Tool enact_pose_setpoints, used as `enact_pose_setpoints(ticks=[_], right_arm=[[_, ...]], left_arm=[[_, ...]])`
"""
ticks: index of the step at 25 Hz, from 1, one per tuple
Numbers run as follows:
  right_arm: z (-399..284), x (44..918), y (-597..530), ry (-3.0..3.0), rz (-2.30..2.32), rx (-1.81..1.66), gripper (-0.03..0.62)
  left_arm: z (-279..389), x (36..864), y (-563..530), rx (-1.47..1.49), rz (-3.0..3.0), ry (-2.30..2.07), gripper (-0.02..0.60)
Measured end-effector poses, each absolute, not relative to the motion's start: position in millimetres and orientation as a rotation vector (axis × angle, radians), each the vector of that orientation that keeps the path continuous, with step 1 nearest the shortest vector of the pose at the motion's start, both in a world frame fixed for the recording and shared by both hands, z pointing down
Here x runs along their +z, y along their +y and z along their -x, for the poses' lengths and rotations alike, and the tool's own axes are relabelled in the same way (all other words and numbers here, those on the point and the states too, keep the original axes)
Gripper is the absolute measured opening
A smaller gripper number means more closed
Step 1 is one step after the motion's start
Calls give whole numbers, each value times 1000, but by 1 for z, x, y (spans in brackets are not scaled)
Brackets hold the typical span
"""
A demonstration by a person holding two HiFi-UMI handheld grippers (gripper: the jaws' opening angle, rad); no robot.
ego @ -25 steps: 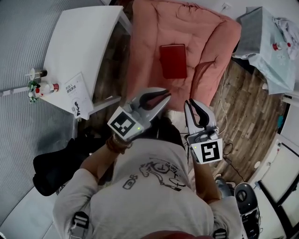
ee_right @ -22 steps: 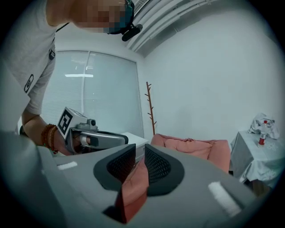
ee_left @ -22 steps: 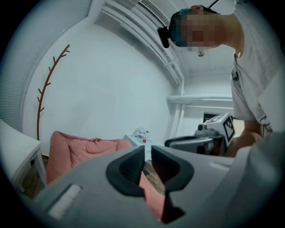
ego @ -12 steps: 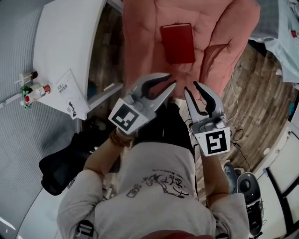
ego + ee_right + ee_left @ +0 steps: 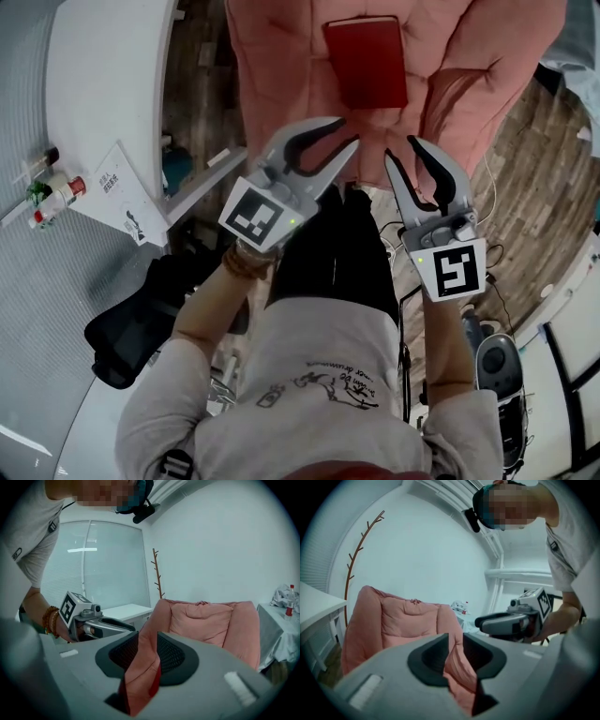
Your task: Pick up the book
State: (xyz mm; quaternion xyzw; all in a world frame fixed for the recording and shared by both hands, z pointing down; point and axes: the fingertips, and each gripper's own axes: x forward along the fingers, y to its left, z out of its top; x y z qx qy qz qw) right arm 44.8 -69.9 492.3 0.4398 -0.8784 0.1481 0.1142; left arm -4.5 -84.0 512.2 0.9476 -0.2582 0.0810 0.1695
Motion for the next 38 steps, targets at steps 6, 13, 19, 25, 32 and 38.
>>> enact_pose_setpoints(ticks=[6,13,19,25,32,38], right_arm=[[-54,544,-94,-2558,-1278,472,144],[-64,611,-125,-2532,-1285,478,170],[-75,678,-141,-2484,-1195,501,199],[-81,734,-156,-2454,-1173,546,239],[-88,792,-169,-2395,-1119,604,296],[-95,826,-176,-2360,-1062,598,379]], left_arm=[[-2,564,-108,258,-2688,-738,110],[-3,633,-137,295,-2626,-753,134],[2,696,-161,362,-2578,-786,191],[14,760,-173,440,-2473,-811,232],[18,816,-175,470,-2383,-787,300],[17,857,-180,499,-2322,-768,389]])
